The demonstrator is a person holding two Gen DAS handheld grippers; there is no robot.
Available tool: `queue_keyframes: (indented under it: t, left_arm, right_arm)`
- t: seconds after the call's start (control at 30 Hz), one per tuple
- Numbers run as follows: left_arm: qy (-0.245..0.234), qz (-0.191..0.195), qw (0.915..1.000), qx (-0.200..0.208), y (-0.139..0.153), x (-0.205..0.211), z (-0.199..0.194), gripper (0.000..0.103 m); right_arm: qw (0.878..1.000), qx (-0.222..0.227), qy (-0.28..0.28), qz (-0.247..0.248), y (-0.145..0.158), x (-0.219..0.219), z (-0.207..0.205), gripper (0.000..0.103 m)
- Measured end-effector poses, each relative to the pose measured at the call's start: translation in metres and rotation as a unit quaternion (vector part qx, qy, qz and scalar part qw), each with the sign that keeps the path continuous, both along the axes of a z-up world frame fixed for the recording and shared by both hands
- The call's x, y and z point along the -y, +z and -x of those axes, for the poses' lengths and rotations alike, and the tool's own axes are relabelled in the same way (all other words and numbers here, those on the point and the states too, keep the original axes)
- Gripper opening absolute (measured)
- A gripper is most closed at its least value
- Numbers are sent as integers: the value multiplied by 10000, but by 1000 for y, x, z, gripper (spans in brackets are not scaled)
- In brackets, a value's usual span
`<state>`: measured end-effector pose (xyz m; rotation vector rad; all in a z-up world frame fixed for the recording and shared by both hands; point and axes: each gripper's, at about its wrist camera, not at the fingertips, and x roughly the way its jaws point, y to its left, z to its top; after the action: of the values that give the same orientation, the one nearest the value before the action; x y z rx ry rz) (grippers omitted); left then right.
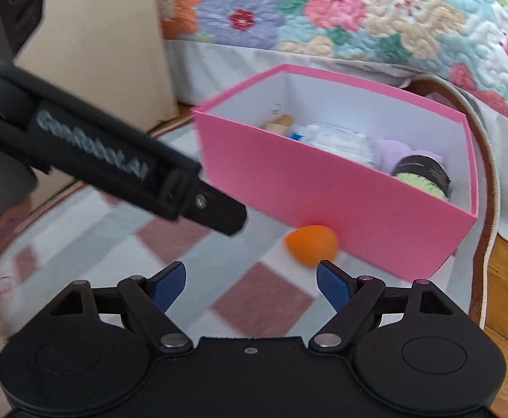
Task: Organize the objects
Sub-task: 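Withdraw the left tool and move it to the orange sponge, then grasp the orange makeup sponge with the left gripper and lift it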
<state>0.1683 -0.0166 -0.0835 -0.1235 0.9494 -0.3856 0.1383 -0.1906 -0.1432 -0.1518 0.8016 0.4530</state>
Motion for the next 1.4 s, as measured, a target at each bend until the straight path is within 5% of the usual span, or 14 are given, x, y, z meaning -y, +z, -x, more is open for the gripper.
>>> queue_keyframes:
  t: [0.07,0.27,0.47,0.63,0.8,0.9,1.1,1.4]
  left_arm:
    - [-144,-196,9997,80,-6,8,-8,75]
    - [-192,63,9998,-78,-32,18,-28,74]
    - [-97,591,9971,-468,-69,21,-41,75]
    - [-68,735,9970,-247,-77,22,-43,73]
    - [-167,996,9940,-419,-87,18,-49,56]
    - [-253,1255,9905,-499,-88,16,-52,43]
    - [-359,1076,9927,-400,-82,17,-50,40]
    - [-663,686,9949,-314,-56,10,-36,37]
  right_arm:
    - [9994,1,-123,320,-17,0,-11,86]
    - [9961,13,-34,884,-41,5,-26,86]
    - [9970,163,-69,756,-46,11,-28,86]
    - [9971,303,-27,693,-47,8,-34,86]
    - [9932,537,-184,1020,-49,-10,-40,83]
    - [9964,344,-217,750,-48,-10,-46,71]
    - [9973,188,-327,637,-44,-12,-46,53]
    - [9976,-368,-576,136,-35,-13,-34,49]
